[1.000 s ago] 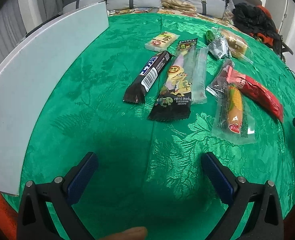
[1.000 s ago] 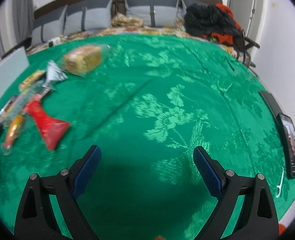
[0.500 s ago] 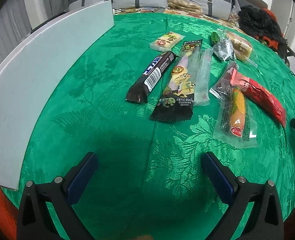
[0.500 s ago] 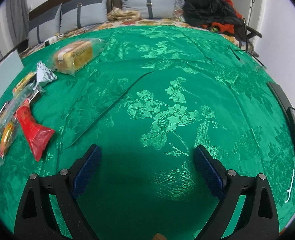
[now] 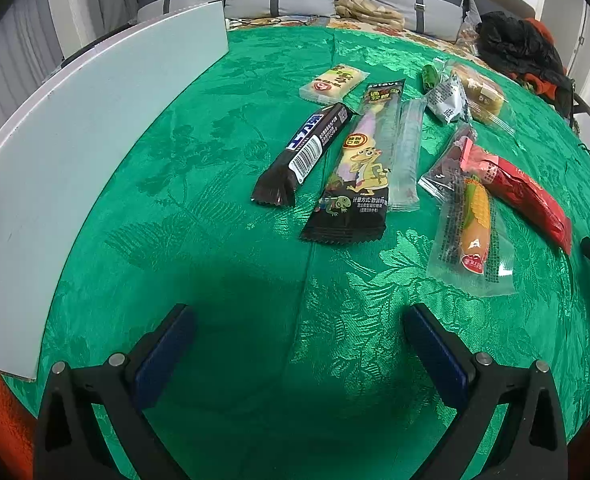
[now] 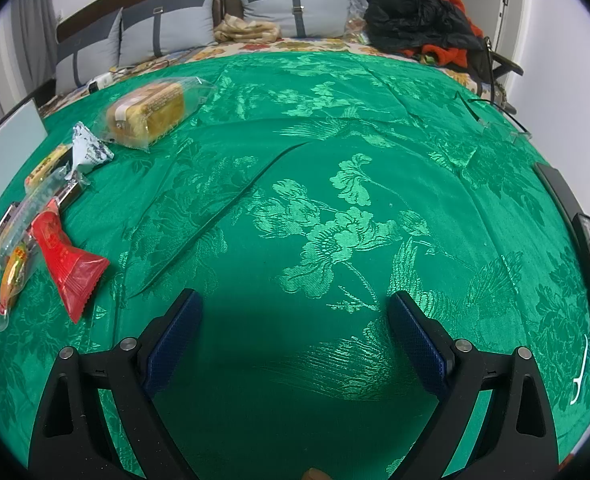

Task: Organize snacks
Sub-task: 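Move the left tool toward the dark chocolate bar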

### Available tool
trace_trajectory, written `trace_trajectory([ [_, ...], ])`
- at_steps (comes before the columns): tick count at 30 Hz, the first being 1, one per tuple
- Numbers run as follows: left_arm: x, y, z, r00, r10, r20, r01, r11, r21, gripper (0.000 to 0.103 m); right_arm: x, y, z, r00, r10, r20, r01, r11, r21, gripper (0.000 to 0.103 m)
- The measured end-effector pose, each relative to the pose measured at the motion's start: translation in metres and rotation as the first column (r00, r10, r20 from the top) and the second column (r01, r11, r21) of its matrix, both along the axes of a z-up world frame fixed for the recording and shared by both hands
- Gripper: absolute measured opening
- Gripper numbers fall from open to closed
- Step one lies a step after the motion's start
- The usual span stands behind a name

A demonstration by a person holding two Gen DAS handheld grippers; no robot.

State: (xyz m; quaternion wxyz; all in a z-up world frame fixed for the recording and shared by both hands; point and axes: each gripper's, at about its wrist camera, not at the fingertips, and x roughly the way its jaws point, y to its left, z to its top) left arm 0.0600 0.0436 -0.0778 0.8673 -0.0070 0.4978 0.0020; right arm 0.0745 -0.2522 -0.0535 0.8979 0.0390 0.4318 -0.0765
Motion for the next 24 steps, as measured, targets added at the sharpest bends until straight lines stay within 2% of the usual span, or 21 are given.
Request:
trace_trajectory([
  [8,0.005,0.005,0.001,0.999,-0.017,-0.031,0.017,1.000,-0.013,0.103,0.000,0.000,0.000,1.000,0.000,0.000,0.000,1.000,0.000,0.097],
  [9,0.006,0.008,0.002,0.999,-0.012,-0.034,0.011,1.000,-0.027,0.103,0.000,0.000,0.000,1.000,0.000,0.000,0.000,1.000,0.000,0.097],
  [12,0.008,0.026,0.010,0.999,0.024,-0.028,-0.028,0.988,-0.155,0.103,0.000,0.000,0.000,1.000,0.000,0.000,0.000,1.000,0.000,0.097],
  [15,0.014,0.039,0.020,0.999,0.038,0.002,-0.037,0.978,-0.206,0.103,0.000,0.000,0.000,1.000,0.000,0.000,0.000,1.000,0.000,0.097],
  [17,0.025,0.042,0.027,1.000,0.023,0.019,-0.019,0.981,-0.193,0.103,0.000,0.000,0.000,1.000,0.000,0.000,0.000,1.000,0.000,0.097],
  [22,0.067,0.037,0.044,0.997,-0.070,0.043,0.074,0.993,-0.096,0.101,0.000,0.000,0.000,1.000,0.000,0.000,0.000,1.000,-0.001,0.097],
  [24,0.089,0.033,0.043,0.993,-0.113,0.022,0.114,0.990,-0.079,0.091,0.000,0.000,0.000,1.000,0.000,0.000,0.000,1.000,-0.001,0.097],
])
